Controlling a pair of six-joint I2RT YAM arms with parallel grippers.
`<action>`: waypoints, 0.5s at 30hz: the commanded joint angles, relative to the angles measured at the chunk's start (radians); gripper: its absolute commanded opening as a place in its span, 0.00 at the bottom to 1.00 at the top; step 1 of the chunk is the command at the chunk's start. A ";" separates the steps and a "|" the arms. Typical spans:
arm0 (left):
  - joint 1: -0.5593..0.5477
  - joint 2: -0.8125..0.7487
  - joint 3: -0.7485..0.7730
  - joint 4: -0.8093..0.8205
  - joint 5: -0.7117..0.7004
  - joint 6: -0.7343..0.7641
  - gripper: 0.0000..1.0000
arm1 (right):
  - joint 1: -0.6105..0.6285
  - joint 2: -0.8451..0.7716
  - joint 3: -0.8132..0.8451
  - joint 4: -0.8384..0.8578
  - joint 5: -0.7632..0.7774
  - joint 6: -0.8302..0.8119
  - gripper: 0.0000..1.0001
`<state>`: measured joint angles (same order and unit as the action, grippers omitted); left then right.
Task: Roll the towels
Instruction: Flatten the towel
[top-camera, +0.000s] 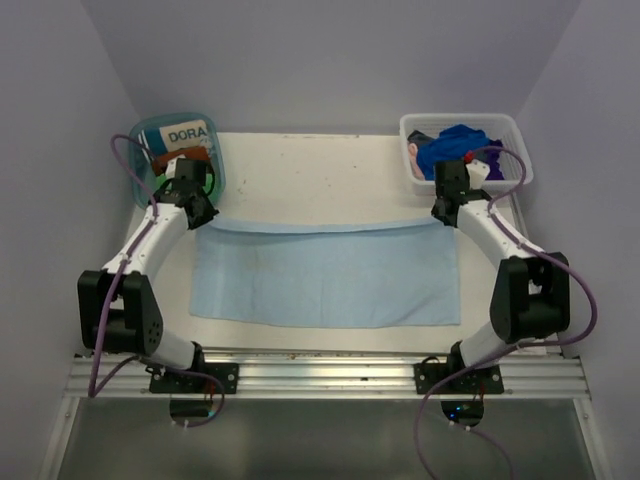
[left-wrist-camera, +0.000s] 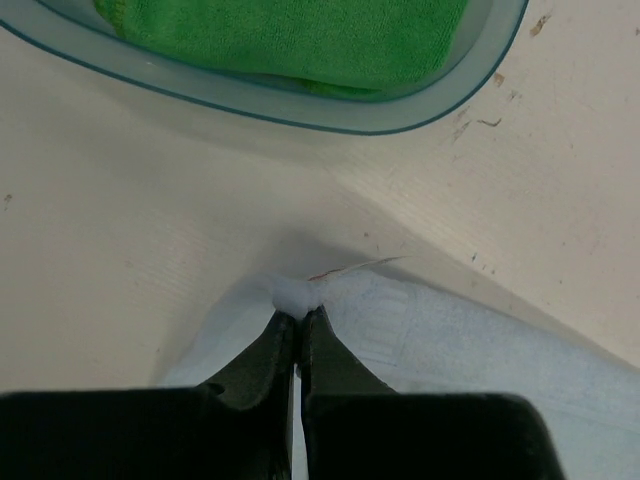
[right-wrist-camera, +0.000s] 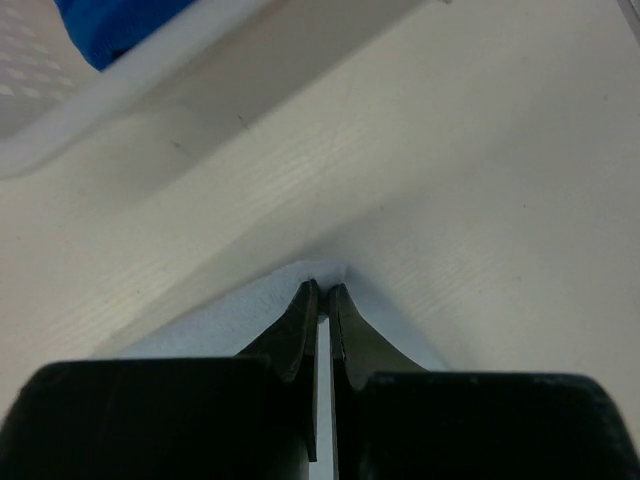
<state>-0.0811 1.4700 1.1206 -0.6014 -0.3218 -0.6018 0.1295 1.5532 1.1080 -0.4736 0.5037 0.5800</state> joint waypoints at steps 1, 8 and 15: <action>0.056 0.048 0.079 0.074 0.042 -0.023 0.00 | -0.007 0.069 0.116 0.092 0.016 -0.008 0.00; 0.129 0.107 0.146 0.061 0.104 -0.009 0.00 | -0.008 0.085 0.191 0.066 -0.016 -0.017 0.00; 0.150 0.001 0.098 -0.024 0.110 0.045 0.00 | -0.021 -0.082 0.020 -0.010 -0.042 -0.048 0.00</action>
<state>0.0589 1.5646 1.2205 -0.5991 -0.2131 -0.5934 0.1249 1.5959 1.2011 -0.4450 0.4667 0.5514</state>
